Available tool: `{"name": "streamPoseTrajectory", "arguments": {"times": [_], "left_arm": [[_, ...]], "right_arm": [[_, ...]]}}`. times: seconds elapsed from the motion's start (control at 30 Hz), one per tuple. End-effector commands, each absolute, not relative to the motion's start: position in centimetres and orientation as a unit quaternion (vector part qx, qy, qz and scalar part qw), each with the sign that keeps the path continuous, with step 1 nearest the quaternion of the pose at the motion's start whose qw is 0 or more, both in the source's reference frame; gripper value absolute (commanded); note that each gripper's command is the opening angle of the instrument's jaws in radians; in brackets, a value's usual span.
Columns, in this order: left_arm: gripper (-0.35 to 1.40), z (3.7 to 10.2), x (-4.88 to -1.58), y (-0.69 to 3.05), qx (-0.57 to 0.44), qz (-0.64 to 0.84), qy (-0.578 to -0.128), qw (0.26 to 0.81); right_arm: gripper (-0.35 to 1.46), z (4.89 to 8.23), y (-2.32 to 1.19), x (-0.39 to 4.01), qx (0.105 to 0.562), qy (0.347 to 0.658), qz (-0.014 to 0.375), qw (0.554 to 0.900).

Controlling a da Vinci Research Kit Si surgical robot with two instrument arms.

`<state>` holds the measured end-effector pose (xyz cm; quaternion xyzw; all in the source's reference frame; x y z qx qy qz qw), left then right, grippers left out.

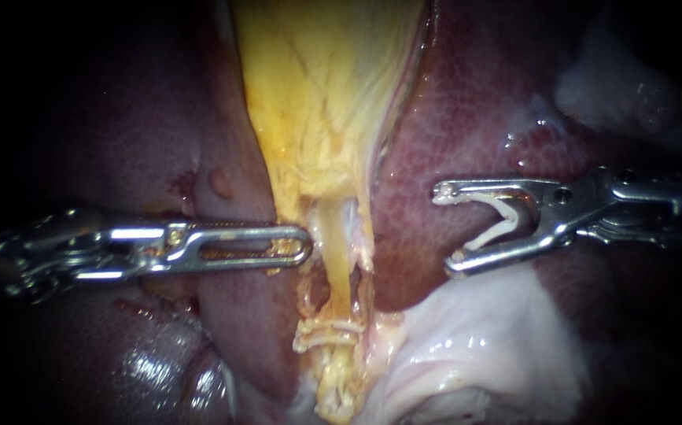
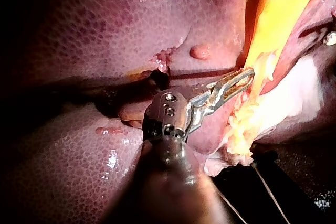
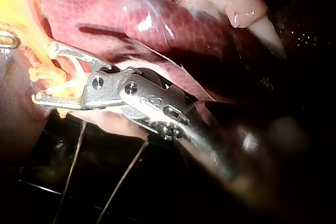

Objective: Clipping third clip left tube

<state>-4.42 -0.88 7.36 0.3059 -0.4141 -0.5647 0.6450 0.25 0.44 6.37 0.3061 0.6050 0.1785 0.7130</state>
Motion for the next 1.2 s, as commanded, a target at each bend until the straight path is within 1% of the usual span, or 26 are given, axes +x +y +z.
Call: {"name": "streamPoseTrajectory", "arguments": {"times": [0.03, 0.17, 0.3, 0.43, 0.6, 0.77, 0.97, 1.2], "left_arm": [[-0.35, 7.36, -4.42, -0.88, 0.306, -0.565, -0.414, 0.645], [-0.35, 7.31, -4.37, -0.83, 0.309, -0.564, -0.414, 0.645], [-0.35, 7.11, -4.17, -0.67, 0.308, -0.569, -0.410, 0.643], [-0.35, 6.90, -3.91, -0.48, 0.301, -0.578, -0.417, 0.633], [-0.35, 6.78, -3.73, -0.41, 0.298, -0.586, -0.421, 0.625], [-0.35, 6.73, -3.70, -0.42, 0.296, -0.586, -0.422, 0.626], [-0.35, 6.72, -3.69, -0.43, 0.295, -0.586, -0.423, 0.625], [-0.35, 6.69, -3.68, -0.44, 0.295, -0.586, -0.423, 0.625]], "right_arm": [[0.60, 6.37, 0.44, 0.25, 0.306, 0.605, 0.179, 0.713], [0.60, 6.38, 0.42, 0.26, 0.306, 0.605, 0.178, 0.713], [0.60, 6.44, 0.33, 0.33, 0.304, 0.605, 0.178, 0.714], [0.60, 6.59, 0.15, 0.49, 0.301, 0.604, 0.181, 0.716], [0.60, 6.86, -0.10, 0.75, 0.306, 0.600, 0.189, 0.715], [0.60, 7.22, -0.34, 1.04, 0.324, 0.597, 0.192, 0.709], [0.60, 7.62, -0.57, 1.29, 0.342, 0.591, 0.197, 0.704], [0.60, 7.89, -0.62, 1.43, 0.341, 0.589, 0.201, 0.704]]}}
